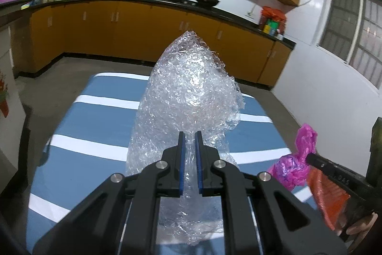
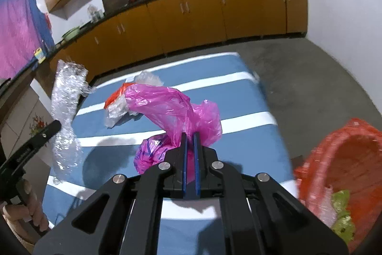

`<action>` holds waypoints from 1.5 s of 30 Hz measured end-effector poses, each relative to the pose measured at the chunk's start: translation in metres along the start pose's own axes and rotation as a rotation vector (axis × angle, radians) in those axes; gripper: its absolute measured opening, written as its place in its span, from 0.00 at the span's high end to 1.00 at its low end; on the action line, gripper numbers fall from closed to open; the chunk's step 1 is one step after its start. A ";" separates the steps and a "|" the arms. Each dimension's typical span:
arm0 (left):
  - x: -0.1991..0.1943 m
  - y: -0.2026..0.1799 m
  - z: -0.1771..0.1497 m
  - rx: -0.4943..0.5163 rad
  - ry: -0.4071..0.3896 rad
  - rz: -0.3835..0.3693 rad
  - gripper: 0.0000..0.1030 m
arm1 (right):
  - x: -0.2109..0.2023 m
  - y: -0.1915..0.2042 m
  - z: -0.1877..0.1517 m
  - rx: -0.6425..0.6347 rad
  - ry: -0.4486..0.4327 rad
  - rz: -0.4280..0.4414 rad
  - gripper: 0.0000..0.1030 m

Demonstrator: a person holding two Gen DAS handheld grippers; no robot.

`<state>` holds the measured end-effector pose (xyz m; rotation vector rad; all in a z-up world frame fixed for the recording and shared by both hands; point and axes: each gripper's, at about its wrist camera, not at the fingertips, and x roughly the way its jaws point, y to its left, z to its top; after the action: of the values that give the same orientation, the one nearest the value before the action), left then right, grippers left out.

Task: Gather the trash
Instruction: 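Carry both items to the orange basket and release them inside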

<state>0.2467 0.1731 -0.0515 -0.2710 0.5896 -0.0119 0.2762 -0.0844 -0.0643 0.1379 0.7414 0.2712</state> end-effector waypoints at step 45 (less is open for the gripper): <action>-0.001 -0.277 -0.085 0.260 0.195 -0.569 0.91 | -0.182 -0.196 -0.075 0.309 -0.186 -0.454 0.95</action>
<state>0.2170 -0.1149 -0.0479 -0.1772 0.6808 -0.6662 0.1353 -0.3228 -0.0442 0.2779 0.6061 -0.2878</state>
